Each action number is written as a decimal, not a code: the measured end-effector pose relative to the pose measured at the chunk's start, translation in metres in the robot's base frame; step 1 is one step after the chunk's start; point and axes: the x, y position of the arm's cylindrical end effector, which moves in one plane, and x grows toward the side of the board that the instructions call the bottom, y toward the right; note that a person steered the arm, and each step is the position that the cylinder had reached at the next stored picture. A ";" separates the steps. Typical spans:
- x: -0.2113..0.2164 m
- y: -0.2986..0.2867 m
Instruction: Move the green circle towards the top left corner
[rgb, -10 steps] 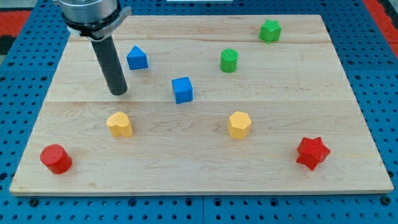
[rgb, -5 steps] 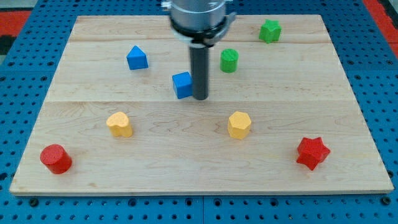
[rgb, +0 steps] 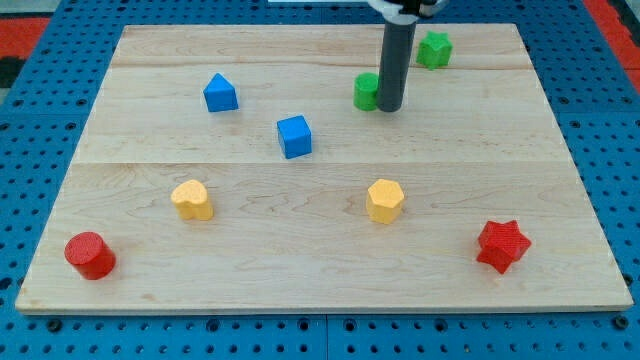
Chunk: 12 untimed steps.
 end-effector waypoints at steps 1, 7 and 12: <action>-0.028 -0.003; -0.035 -0.059; -0.124 -0.135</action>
